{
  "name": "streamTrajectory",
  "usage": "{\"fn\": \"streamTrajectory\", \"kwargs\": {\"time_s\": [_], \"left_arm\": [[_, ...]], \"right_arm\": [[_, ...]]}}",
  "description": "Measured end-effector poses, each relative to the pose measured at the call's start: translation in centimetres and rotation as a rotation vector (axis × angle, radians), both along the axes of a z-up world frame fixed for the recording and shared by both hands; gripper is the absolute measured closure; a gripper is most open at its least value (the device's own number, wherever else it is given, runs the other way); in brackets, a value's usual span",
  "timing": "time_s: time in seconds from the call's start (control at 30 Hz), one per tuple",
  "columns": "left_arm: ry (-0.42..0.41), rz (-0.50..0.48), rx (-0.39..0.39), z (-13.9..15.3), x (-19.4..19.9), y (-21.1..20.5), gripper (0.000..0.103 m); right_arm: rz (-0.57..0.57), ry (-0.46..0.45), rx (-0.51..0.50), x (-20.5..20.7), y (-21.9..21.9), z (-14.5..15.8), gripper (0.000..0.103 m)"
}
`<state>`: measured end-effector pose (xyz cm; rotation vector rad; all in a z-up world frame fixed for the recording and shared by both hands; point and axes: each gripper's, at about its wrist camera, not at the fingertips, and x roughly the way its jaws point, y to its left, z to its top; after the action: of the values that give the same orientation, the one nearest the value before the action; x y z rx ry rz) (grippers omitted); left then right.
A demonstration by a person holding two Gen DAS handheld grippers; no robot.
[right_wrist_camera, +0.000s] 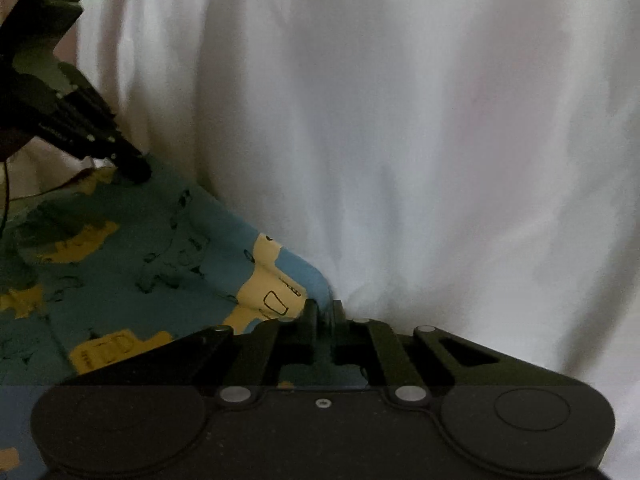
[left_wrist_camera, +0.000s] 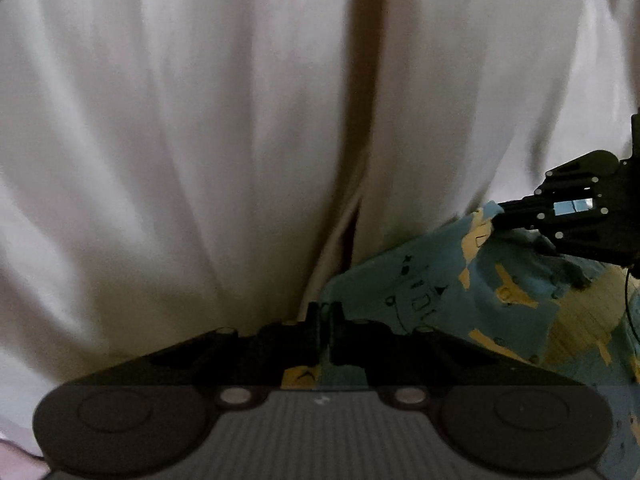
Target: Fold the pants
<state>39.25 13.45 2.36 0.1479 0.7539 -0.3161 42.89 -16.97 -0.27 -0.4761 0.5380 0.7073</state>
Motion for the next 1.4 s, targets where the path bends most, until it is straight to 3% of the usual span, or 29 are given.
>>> {"fn": "streamTrajectory", "kwargs": {"time_s": [0.23, 0.37, 0.57, 0.7, 0.87, 0.93, 1.0, 1.03, 1.23, 1.4], "left_arm": [[-0.135, -0.067, 0.036, 3.3, -7.1, -1.1, 0.099], [-0.156, -0.093, 0.047, 4.3, -12.4, -1.0, 0.099], [-0.042, -0.197, 0.130, 1.8, -18.8, -3.3, 0.099], [0.018, -0.204, 0.158, -0.6, -21.6, -4.1, 0.099], [0.109, -0.102, 0.084, -1.8, -23.5, -2.4, 0.091], [0.133, -0.073, 0.038, -1.8, -24.0, -1.5, 0.078], [0.144, -0.040, -0.004, -1.7, -24.1, -0.8, 0.042], [0.141, -0.016, -0.033, -1.8, -24.1, -0.5, 0.036], [0.181, 0.178, -0.189, -1.4, -23.2, 1.5, 0.028], [0.249, 0.406, -0.321, -2.9, -21.2, 3.0, 0.028]], "right_arm": [[0.018, -0.156, 0.020, -8.3, -1.9, 3.3, 0.098], [0.015, -0.169, 0.054, -13.9, -3.4, 4.5, 0.098], [-0.031, -0.091, 0.101, -21.0, -5.3, 3.3, 0.098], [-0.075, -0.012, 0.121, -25.1, -5.9, 1.7, 0.098], [-0.098, 0.029, 0.090, -29.2, -4.6, -1.2, 0.098], [-0.123, 0.045, 0.100, -29.9, -4.5, -1.8, 0.098], [-0.147, 0.035, 0.100, -30.6, -4.5, -2.3, 0.098], [-0.157, 0.036, 0.105, -30.5, -4.4, -2.4, 0.098], [-0.155, 0.028, 0.097, -30.6, -4.1, -3.4, 0.098], [-0.170, 0.046, 0.133, -30.1, -4.7, -4.0, 0.098]]}}
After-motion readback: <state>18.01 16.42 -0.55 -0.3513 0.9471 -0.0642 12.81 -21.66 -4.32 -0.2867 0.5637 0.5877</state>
